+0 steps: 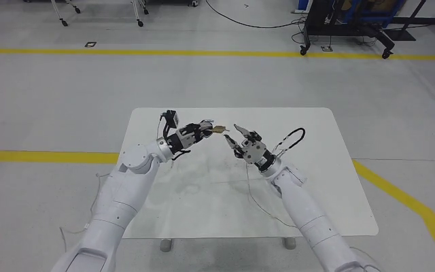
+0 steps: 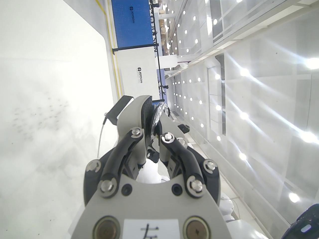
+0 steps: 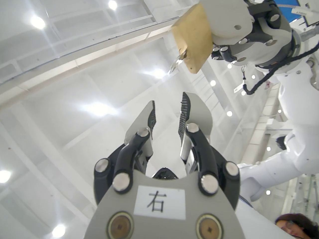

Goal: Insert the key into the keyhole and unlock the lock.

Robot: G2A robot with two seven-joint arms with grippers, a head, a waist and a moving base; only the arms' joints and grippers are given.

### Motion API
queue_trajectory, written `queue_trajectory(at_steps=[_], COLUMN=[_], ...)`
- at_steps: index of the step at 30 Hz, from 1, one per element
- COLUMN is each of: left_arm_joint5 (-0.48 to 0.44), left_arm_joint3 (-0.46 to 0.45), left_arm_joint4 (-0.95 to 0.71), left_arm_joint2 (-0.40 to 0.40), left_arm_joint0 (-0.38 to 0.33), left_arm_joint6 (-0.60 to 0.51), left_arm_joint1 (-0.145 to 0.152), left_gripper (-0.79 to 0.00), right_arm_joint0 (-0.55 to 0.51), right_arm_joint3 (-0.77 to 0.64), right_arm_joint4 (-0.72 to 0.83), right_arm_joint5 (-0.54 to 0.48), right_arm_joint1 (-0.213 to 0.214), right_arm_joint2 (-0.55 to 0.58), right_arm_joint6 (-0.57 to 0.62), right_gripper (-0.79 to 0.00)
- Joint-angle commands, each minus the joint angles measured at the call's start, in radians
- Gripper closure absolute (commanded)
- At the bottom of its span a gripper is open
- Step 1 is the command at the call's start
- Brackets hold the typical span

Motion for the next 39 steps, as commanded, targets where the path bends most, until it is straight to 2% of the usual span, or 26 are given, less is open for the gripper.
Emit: queue_trajectory(at_steps=[1,4,9,12,16,19,25,31,32,33,34,35,36,37,38,39], left_arm_joint5=[0.005,0.015,0.082,0.139,0.188,0.185,0.137,0.099,0.099,0.101,0.103,0.098,0.093,0.087,0.083,0.081], left_arm_joint3=[-0.008,-0.023,-0.040,-0.043,-0.032,-0.003,0.097,0.231,0.252,0.271,0.288,0.300,0.312,0.322,0.331,0.339], left_arm_joint4=[0.046,0.113,0.278,0.362,0.467,0.519,0.600,0.584,0.590,0.597,0.606,0.612,0.620,0.628,0.639,0.654], left_arm_joint2=[0.006,0.024,0.097,0.150,0.236,0.305,0.436,0.473,0.477,0.481,0.485,0.488,0.491,0.493,0.495,0.496], left_arm_joint0=[0.000,0.001,-0.015,-0.027,-0.069,-0.117,-0.207,-0.260,-0.266,-0.273,-0.278,-0.282,-0.286,-0.287,-0.290,-0.292], left_arm_joint6=[0.024,0.053,0.093,0.111,0.115,0.084,0.112,0.158,0.161,0.162,0.160,0.155,0.152,0.145,0.141,0.142], left_arm_joint1=[0.002,0.002,-0.002,-0.010,-0.028,-0.048,-0.104,-0.146,-0.150,-0.154,-0.157,-0.160,-0.161,-0.162,-0.162,-0.162], left_gripper=[0.000,0.000,0.000,0.000,0.000,0.000,0.000,0.000,-0.031,-0.111,-0.262,-0.329,-0.434,-0.690,-0.785,-0.785], right_arm_joint0=[-0.034,-0.088,-0.177,-0.231,-0.231,-0.231,-0.231,-0.231,-0.231,-0.231,-0.231,-0.231,-0.231,-0.231,-0.231,-0.231], right_arm_joint3=[-0.051,-0.131,-0.260,-0.342,-0.342,-0.342,-0.342,-0.342,-0.342,-0.342,-0.342,-0.342,-0.342,-0.342,-0.342,-0.342], right_arm_joint4=[-0.056,-0.135,-0.301,-0.328,-0.328,-0.328,-0.328,-0.328,-0.328,-0.328,-0.328,-0.328,-0.328,-0.328,-0.328,-0.328], right_arm_joint5=[-0.027,-0.115,-0.319,-0.370,-0.370,-0.370,-0.370,-0.370,-0.370,-0.370,-0.370,-0.370,-0.370,-0.370,-0.370,-0.370], right_arm_joint1=[0.016,0.038,0.064,0.072,0.072,0.072,0.072,0.072,0.072,0.072,0.072,0.072,0.072,0.072,0.072,0.072], right_arm_joint2=[0.049,0.140,0.291,0.348,0.348,0.348,0.348,0.348,0.348,0.348,0.348,0.348,0.348,0.348,0.348,0.348], right_arm_joint6=[0.003,-0.035,-0.203,-0.243,-0.243,-0.243,-0.243,-0.243,-0.243,-0.243,-0.243,-0.243,-0.243,-0.243,-0.243,-0.243], right_gripper=[-0.785,-0.785,-0.785,-0.785,-0.785,-0.785,-0.785,-0.785,-0.785,-0.785,-0.785,-0.785,-0.785,-0.785,-0.785,-0.785])
